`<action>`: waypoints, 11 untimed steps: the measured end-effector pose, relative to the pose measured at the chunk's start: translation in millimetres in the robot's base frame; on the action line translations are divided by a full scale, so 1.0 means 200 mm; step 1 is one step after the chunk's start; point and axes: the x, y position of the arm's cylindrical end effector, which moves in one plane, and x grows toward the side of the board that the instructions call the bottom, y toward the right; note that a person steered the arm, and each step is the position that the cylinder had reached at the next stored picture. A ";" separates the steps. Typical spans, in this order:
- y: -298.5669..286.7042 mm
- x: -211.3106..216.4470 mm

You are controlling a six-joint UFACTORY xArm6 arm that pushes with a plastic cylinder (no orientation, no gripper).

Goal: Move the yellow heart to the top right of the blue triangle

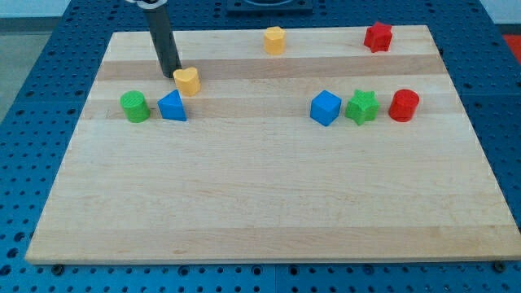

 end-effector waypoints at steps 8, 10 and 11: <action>0.22 0.08; 0.25 0.00; 0.33 0.00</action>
